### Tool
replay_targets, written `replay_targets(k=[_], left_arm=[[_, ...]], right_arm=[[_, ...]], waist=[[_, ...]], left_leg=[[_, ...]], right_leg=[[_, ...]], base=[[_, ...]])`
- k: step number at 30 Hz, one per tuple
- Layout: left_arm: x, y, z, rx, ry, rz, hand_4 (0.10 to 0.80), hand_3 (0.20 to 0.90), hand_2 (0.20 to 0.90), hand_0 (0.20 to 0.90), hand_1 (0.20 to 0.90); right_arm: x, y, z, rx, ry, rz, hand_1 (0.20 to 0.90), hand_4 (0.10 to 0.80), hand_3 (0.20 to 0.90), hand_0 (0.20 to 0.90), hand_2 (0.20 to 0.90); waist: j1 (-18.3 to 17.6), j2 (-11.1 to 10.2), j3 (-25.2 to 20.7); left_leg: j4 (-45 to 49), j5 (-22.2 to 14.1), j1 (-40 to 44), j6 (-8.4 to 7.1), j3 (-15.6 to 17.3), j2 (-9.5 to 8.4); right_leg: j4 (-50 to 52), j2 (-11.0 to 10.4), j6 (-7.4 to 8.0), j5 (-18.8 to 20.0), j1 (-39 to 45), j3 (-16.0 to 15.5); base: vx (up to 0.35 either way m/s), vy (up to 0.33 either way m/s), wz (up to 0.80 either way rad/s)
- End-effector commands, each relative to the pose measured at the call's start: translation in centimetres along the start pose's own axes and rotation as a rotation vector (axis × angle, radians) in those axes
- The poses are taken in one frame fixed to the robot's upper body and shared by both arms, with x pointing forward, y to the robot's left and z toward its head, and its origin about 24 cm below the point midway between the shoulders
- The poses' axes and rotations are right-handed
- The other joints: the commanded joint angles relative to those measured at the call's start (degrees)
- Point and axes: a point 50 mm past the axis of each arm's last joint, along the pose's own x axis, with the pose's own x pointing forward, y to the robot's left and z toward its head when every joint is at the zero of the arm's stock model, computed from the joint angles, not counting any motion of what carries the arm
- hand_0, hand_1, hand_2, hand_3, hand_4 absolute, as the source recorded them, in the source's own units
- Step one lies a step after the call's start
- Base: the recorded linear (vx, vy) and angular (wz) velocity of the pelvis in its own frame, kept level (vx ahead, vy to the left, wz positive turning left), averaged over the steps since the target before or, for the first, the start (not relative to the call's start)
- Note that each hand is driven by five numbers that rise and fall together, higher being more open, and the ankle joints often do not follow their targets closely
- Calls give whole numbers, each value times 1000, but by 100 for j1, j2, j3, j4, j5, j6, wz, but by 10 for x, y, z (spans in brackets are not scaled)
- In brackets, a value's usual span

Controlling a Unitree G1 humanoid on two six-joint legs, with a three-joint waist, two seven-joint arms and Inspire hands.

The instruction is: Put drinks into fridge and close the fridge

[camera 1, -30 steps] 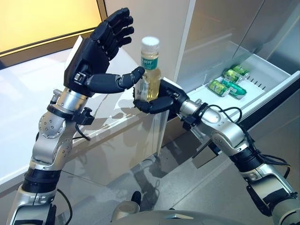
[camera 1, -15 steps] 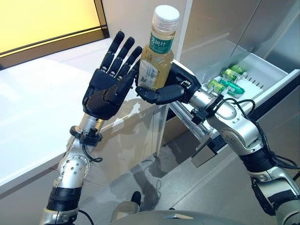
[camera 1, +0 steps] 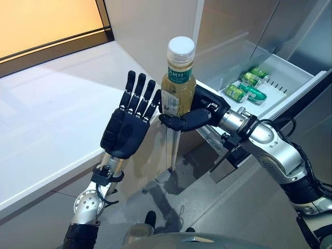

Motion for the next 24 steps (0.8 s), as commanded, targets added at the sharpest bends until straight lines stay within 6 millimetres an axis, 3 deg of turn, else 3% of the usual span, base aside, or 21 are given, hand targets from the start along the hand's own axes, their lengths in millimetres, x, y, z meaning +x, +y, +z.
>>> replay_targets(k=[1, 5, 9, 19, 24], left_arm=[[-2, -25, -33, -232, 208, -261, 800, 900, 900, 900, 900], [-10, -18, -45, -324, 246, -185, 800, 900, 900, 900, 900], [-33, -6, -50, -388, 218, -57, 800, 900, 900, 900, 900], [-125, 17, -67, -446, 247, 260, 800, 900, 900, 900, 900], [-173, 29, -77, -365, 348, 578, 800, 900, 900, 900, 900]], right_arm=[[-13, -48, 95, -140, -511, -278, 300, 100, 200, 300, 300], [-17, -51, 94, -164, -496, -289, 300, 100, 200, 300, 300], [-24, -55, 92, -166, -483, -298, 300, 100, 200, 300, 300], [-43, -52, 84, -125, -449, -229, 300, 100, 200, 300, 300], [-56, -53, 75, -59, -435, -233, 300, 100, 200, 300, 300]], waist=[[31, -149, -661], [-15, -146, -658], [-35, -161, -661], [-127, -191, -662], [-260, -207, -647]], left_leg=[[6, -547, 191, 357, 202, -415], [6, -553, 182, 360, 250, -405], [6, -559, 173, 363, 260, -420], [6, -552, 108, 356, 380, -399], [6, -560, 117, 352, 478, -365]], right_leg=[[35, -51, 170, 489, -324, 290], [41, -46, 175, 490, -345, 302], [46, -48, 195, 497, -365, 322], [61, -51, 231, 517, -465, 375], [154, -60, 258, 486, -515, 442]], base=[[-40, 24, -1], [-8, 6, 0], [-13, 5, -2], [-14, 9, -5], [-13, 23, -9]])
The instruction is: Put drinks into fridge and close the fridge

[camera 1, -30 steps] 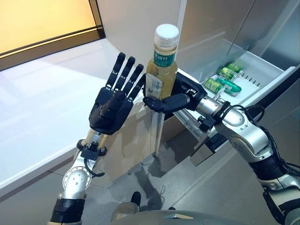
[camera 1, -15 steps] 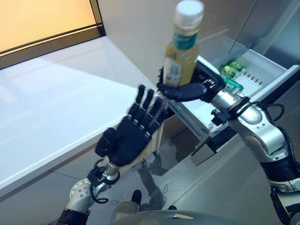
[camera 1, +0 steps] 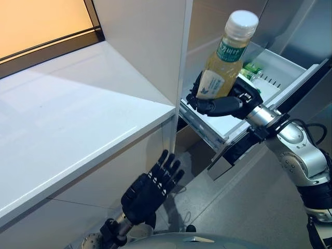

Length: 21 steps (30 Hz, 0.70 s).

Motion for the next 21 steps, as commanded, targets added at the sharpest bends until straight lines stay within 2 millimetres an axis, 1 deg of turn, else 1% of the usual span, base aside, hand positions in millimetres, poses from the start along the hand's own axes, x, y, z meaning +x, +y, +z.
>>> replay_targets(k=[1, 3, 4, 6, 7, 8, 9, 12, 13, 15, 16, 18, 19, 21], left_arm=[[-10, 12, -1, 60, 8, 107, 800, 900, 900, 900, 900], [-20, 23, 0, 100, 4, 261, 800, 900, 900, 900, 900], [-21, 25, 1, 112, 5, 287, 800, 900, 900, 900, 900], [-32, 33, 5, 183, -14, 428, 800, 900, 900, 900, 900], [-36, 36, 6, 197, -7, 488, 800, 900, 900, 900, 900], [-39, 37, 11, 256, -13, 532, 800, 900, 900, 900, 900], [-44, 39, 17, 314, -35, 612, 800, 900, 900, 900, 900], [-54, 42, 31, 513, 11, 759, 800, 900, 900, 900, 900], [-56, 43, 32, 574, 50, 807, 800, 900, 900, 900, 900], [-56, 44, 32, 586, 60, 818, 800, 900, 900, 900, 900], [-59, 48, 31, 593, 36, 865, 800, 900, 900, 900, 900], [-67, 53, 30, 712, 95, 1000, 800, 900, 900, 900, 900], [-69, 55, 29, 731, 106, 1030, 800, 900, 900, 900, 900], [-79, 59, 28, 766, 103, 1136, 800, 900, 900, 900, 900]], right_arm=[[-12, -11, 84, -67, -442, 2, 300, 100, 200, 300, 300], [-16, -15, 80, -46, -428, -9, 300, 100, 200, 300, 300], [-17, -15, 79, -43, -425, -10, 300, 100, 200, 300, 300], [-21, -18, 77, -33, -412, -20, 300, 100, 200, 300, 300], [-23, -20, 76, -32, -406, -29, 300, 100, 200, 300, 300], [-24, -20, 76, -36, -405, -35, 300, 100, 200, 300, 300], [-26, -23, 75, -42, -396, -52, 300, 100, 200, 300, 300], [-30, -31, 73, -60, -377, -113, 300, 100, 200, 300, 300], [-31, -33, 72, -70, -367, -136, 300, 100, 200, 300, 300], [-34, -37, 70, -77, -349, -171, 300, 100, 200, 300, 300], [-35, -39, 68, -79, -330, -195, 300, 100, 200, 300, 300], [-41, -45, 59, -85, -287, -256, 300, 100, 200, 300, 300], [-42, -46, 58, -88, -278, -266, 300, 100, 200, 300, 300], [-46, -48, 55, -118, -247, -296, 300, 100, 200, 300, 300]], waist=[[-99, -215, -633], [-126, -224, -630], [-130, -227, -628], [-162, -232, -631], [-172, -231, -631], [-189, -238, -626], [-207, -234, -626], [-239, -236, -611], [-243, -237, -604], [-256, -239, -591], [-273, -243, -587], [-306, -274, -559], [-306, -278, -559], [-355, -305, -546]], left_leg=[[9, -541, 149, 328, 244, -374], [9, -545, 151, 333, 254, -377], [9, -546, 153, 334, 256, -379], [9, -541, 141, 339, 269, -375], [9, -595, 173, 337, 269, -373], [9, -541, 144, 339, 280, -380], [9, -588, 171, 339, 283, -370], [9, -589, 172, 338, 333, -352], [9, -587, 174, 336, 349, -351], [9, -574, 169, 339, 370, -348], [9, -580, 166, 342, 389, -344], [9, -581, 165, 335, 440, -331], [9, -578, 162, 333, 450, -327], [9, -581, 158, 328, 518, -308]], right_leg=[[166, -40, 237, 449, -388, 248], [190, -39, 245, 439, -403, 267], [190, -39, 247, 439, -403, 270], [194, -35, 253, 441, -419, 282], [174, -23, 261, 406, -380, 288], [195, -29, 262, 444, -421, 288], [186, -16, 266, 403, -394, 305], [208, -6, 267, 383, -408, 298], [217, -3, 267, 378, -411, 292], [212, 8, 266, 395, -424, 300], [210, 20, 264, 394, -432, 311], [198, 34, 269, 411, -444, 327], [197, 40, 266, 416, -450, 339], [187, 59, 275, 425, -469, 379]], base=[[3, 26, -16], [4, 13, -9], [7, 8, -6], [21, 7, -6], [0, 0, 0], [45, 8, -3], [22, 13, -6], [35, 10, -6], [36, 7, -7], [27, 4, -5], [0, 0, 0], [42, -6, -6], [40, -16, -7], [42, -17, -5]])
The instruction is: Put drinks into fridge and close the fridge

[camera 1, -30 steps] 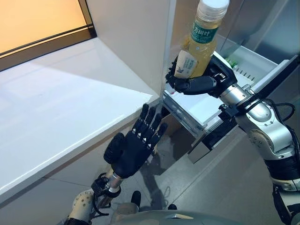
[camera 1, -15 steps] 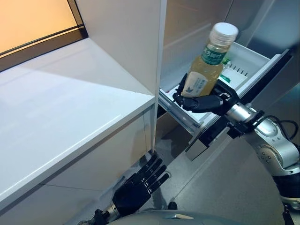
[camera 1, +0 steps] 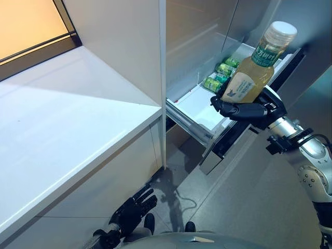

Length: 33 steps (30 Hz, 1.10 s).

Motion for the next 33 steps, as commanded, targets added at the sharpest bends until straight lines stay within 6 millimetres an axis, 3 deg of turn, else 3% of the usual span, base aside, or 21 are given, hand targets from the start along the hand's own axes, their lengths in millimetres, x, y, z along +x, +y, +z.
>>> replay_targets(k=[1, 5, 18, 23, 33], left_arm=[[-10, 22, -13, 149, 78, 173, 800, 900, 900, 900, 900], [-11, 28, -19, 192, 114, 247, 800, 900, 900, 900, 900], [-26, 46, -32, 271, 204, 415, 800, 900, 900, 900, 900], [-23, 50, -15, 240, 279, 444, 800, 900, 900, 900, 900], [-24, 65, 8, 234, 326, 487, 800, 900, 900, 900, 900]], right_arm=[[-1, -16, 72, -163, -334, -87, 300, 100, 200, 300, 300], [-2, -19, 75, -246, -344, -129, 300, 100, 200, 300, 300], [28, -50, 86, -433, -185, -183, 300, 100, 200, 300, 300], [43, -54, 107, -515, -117, -114, 300, 100, 200, 300, 300], [76, -52, 113, -573, -57, -40, 300, 100, 200, 300, 300]], waist=[[70, -229, -490], [38, -269, -472], [286, -524, -368], [315, -487, -462], [411, -635, -284]], left_leg=[[10, -543, 130, 284, 290, -300], [12, -553, 130, 284, 366, -282], [45, -600, 113, 295, 398, -255], [46, -628, 149, 314, 396, -267], [116, -631, 74, 328, 409, -192]], right_leg=[[189, 92, 227, 368, -400, 156], [184, 126, 222, 382, -426, 219], [78, 211, 239, 437, -409, 314], [52, 229, 222, 419, -403, 407], [52, 301, 195, 433, -442, 493]], base=[[34, -11, -5], [55, -19, -12], [80, -42, -11], [143, 33, -9], [67, -34, -9]])
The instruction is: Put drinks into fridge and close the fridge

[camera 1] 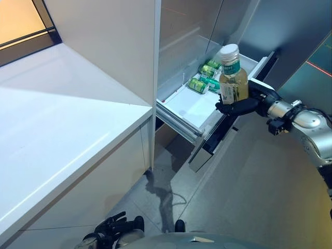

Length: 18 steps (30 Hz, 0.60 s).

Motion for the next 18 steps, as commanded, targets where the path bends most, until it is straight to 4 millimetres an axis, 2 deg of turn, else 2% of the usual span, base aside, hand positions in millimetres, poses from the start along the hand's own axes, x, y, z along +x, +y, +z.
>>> replay_targets(k=[1, 8, 14, 18], left_arm=[[-4, 21, 7, 62, 28, 41, 800, 900, 900, 900, 900], [-4, 29, 27, 66, 20, 76, 800, 900, 900, 900, 900], [-6, 36, 41, 64, -2, 125, 800, 900, 900, 900, 900], [-6, 37, 61, 60, -55, 132, 800, 900, 900, 900, 900]], right_arm=[[-12, -49, 99, -174, -334, -159, 300, 100, 200, 300, 300], [8, -55, 104, -195, -248, -162, 300, 100, 200, 300, 300], [25, -60, 92, -213, -92, -176, 300, 100, 200, 300, 300], [35, -68, 87, -227, 0, -221, 300, 100, 200, 300, 300]], waist=[[276, -216, -189], [479, -428, 22], [642, -509, 257], [771, -535, 476]], left_leg=[[121, -571, 55, 291, -138, -249], [207, -543, -148, 273, -259, -180], [258, -502, -303, 261, -356, -173], [299, -473, -499, 250, -426, -175]], right_leg=[[55, 255, 151, 251, -179, -106], [72, 300, 138, 305, -283, -160], [86, 307, 116, 334, -360, -233], [95, 306, 103, 367, -496, -301]], base=[[42, -60, -5], [35, -76, 5], [0, -43, 7], [-79, -50, 11]])
